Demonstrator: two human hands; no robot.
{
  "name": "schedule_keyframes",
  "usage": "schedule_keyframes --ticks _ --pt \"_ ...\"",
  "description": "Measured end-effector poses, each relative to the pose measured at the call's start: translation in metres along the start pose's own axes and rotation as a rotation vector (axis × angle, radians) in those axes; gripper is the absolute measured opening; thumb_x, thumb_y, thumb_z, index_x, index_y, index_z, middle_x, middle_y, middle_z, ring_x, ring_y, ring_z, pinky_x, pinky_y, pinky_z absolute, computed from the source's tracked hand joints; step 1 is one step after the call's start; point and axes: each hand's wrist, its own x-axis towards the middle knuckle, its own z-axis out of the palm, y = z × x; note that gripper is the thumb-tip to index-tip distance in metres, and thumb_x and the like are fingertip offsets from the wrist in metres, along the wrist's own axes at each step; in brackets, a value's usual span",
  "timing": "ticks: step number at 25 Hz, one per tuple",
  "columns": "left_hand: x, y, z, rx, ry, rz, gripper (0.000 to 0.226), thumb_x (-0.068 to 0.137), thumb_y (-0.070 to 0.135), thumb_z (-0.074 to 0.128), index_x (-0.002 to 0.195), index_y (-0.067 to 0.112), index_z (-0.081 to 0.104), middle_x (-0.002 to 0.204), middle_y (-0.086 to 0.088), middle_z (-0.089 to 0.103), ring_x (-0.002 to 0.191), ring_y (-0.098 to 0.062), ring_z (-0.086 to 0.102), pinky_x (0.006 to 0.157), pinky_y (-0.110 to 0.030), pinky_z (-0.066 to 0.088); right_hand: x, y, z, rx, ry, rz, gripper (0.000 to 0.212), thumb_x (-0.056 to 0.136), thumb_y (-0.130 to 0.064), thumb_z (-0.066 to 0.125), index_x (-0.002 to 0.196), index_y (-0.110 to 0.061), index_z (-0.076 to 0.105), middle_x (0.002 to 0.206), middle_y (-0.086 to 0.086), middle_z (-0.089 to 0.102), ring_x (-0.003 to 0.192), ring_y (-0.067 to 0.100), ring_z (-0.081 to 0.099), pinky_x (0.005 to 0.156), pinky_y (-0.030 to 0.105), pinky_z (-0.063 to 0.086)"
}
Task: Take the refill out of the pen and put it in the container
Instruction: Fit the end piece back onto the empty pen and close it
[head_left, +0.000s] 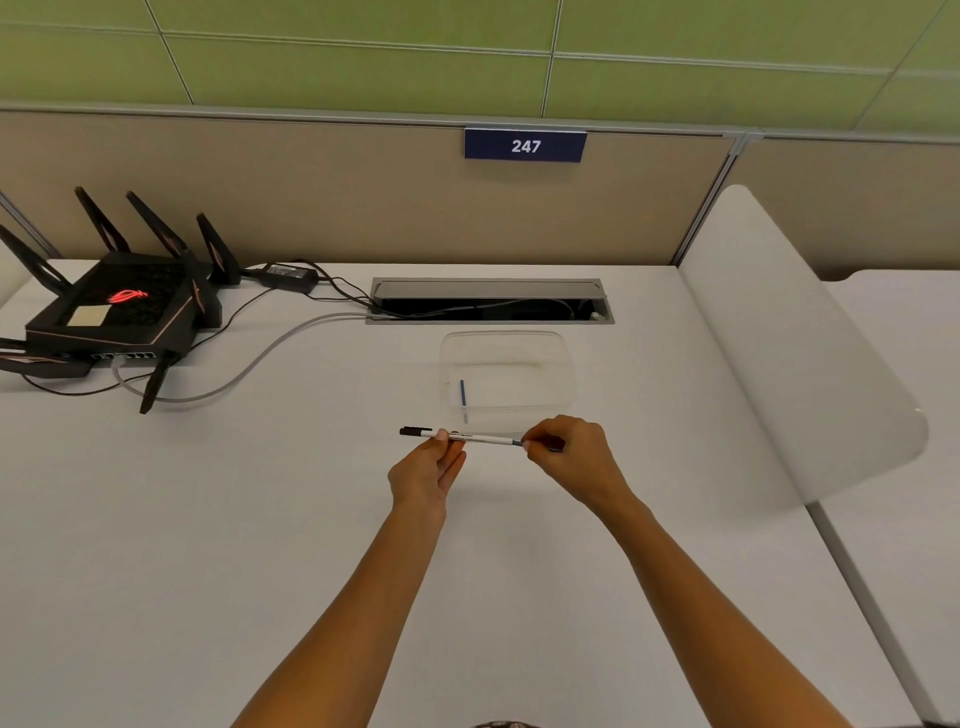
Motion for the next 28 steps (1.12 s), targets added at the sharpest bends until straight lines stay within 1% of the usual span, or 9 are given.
schedule_keyframes --ticks 2,7,11,14,17,19,21,25,28 --pt "-0.001 -0.003 0.002 -0.01 -0.012 -0.025 0.014 0.088 0.004 0.066 0.099 -0.003 0.065 0.092 -0.014 0.071 0.084 -0.022 0.07 0.082 -0.036 0.054 0.003 -0.002 0.004 0.041 0.031 -0.001 0.008 0.083 -0.014 0.068 0.09 -0.011 0.073 0.08 -0.002 0.071 0.073 0.007 0.064 0.076 0.017 0.053" --pt "0.0 -0.007 0.004 -0.066 -0.022 -0.097 0.011 0.088 0.005 0.065 0.096 -0.002 0.064 0.091 -0.014 0.07 0.081 -0.021 0.07 0.081 -0.036 0.053 0.007 -0.009 0.011 0.117 0.054 0.025 0.012 0.088 -0.019 0.065 0.088 -0.007 0.068 0.074 0.002 0.069 0.065 0.007 0.063 0.06 0.01 0.05" --pt "0.003 -0.009 0.005 -0.121 -0.033 -0.162 0.013 0.089 0.006 0.065 0.099 -0.002 0.063 0.09 -0.015 0.07 0.08 -0.02 0.07 0.082 -0.037 0.053 0.015 -0.012 0.006 0.125 0.101 0.068 0.032 0.097 -0.034 0.051 0.091 -0.008 0.068 0.074 0.002 0.071 0.066 0.015 0.067 0.064 0.025 0.055" --pt "0.006 -0.008 0.005 -0.169 -0.039 -0.192 0.005 0.088 0.005 0.065 0.089 0.0 0.064 0.087 -0.014 0.07 0.067 -0.018 0.072 0.088 -0.038 0.053 0.022 0.001 -0.01 0.178 0.191 0.147 0.037 0.099 -0.034 0.045 0.089 -0.007 0.068 0.073 0.006 0.071 0.064 0.017 0.066 0.062 0.028 0.055" --pt "0.008 -0.009 0.005 -0.194 -0.046 -0.213 0.005 0.089 0.005 0.064 0.087 0.001 0.064 0.082 -0.013 0.072 0.061 -0.017 0.072 0.088 -0.038 0.053 0.026 0.029 -0.028 0.129 0.234 0.243 0.032 0.098 -0.028 0.048 0.086 -0.007 0.068 0.072 0.007 0.07 0.064 0.019 0.066 0.062 0.033 0.057" --pt "0.01 -0.009 0.003 -0.192 -0.05 -0.219 0.005 0.089 0.005 0.064 0.087 0.001 0.064 0.074 -0.012 0.074 0.061 -0.017 0.073 0.088 -0.038 0.053 0.026 0.059 -0.035 0.077 0.234 0.352 0.023 0.095 -0.022 0.052 0.089 -0.007 0.069 0.073 0.007 0.07 0.068 0.022 0.067 0.07 0.042 0.06" --pt "0.011 -0.009 0.002 -0.185 -0.047 -0.22 0.005 0.089 0.005 0.064 0.089 0.0 0.065 0.072 -0.012 0.074 0.06 -0.017 0.073 0.088 -0.039 0.053 0.022 0.091 -0.038 -0.019 0.216 0.461 0.017 0.089 -0.017 0.057 0.092 -0.008 0.071 0.078 0.007 0.07 0.074 0.025 0.067 0.076 0.045 0.059" --pt "0.01 -0.007 0.002 -0.157 -0.042 -0.205 0.006 0.09 0.005 0.063 0.09 0.0 0.064 0.081 -0.014 0.073 0.061 -0.018 0.074 0.086 -0.039 0.053 0.003 0.127 -0.031 -0.176 0.103 0.559 0.018 0.085 -0.021 0.066 0.098 -0.01 0.07 0.089 0.004 0.065 0.08 0.02 0.06 0.074 0.032 0.049" --pt "0.009 -0.006 0.001 -0.138 -0.034 -0.201 0.006 0.09 0.006 0.062 0.092 0.0 0.064 0.09 -0.014 0.07 0.077 -0.02 0.071 0.084 -0.038 0.053 -0.004 0.133 -0.019 -0.205 0.072 0.536 0.023 0.083 -0.024 0.07 0.101 -0.011 0.069 0.096 0.005 0.063 0.081 0.019 0.056 0.073 0.029 0.044"
